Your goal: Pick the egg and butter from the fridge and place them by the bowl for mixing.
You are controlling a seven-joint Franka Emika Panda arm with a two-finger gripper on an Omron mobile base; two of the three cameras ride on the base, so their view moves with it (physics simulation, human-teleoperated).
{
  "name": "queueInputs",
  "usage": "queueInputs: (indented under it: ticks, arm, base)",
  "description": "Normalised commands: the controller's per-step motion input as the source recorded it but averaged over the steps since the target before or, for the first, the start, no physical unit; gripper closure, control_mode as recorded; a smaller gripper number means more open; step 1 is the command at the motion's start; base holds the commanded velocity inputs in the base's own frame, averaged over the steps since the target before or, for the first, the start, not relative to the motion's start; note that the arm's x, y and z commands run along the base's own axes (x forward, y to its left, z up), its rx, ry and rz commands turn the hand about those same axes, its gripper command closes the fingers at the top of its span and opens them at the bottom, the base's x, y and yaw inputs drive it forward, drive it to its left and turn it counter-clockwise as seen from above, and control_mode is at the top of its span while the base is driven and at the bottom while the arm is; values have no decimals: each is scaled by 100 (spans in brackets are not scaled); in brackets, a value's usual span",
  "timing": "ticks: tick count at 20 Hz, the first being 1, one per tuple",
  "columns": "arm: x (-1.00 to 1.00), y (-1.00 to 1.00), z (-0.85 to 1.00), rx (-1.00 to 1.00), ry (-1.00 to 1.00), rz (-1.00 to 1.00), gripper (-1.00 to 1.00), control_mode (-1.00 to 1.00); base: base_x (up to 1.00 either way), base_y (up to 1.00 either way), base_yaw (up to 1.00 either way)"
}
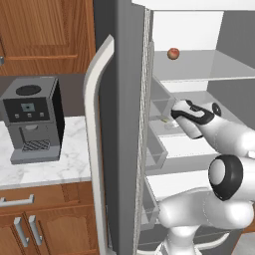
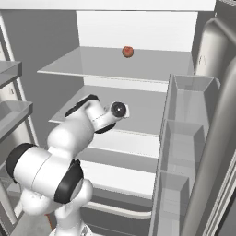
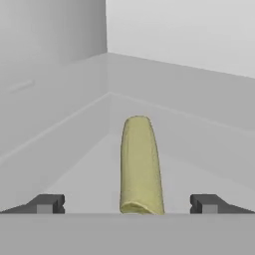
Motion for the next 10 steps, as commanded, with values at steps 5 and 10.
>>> queueInputs:
  ticks: [5,10]
  arm:
    - [29,-19,-17,0,2,0,-100,-100]
    - [9,-32,-18,0,-6,0,-100,-100]
  base:
    - [0,0,0]
    - [0,0,0]
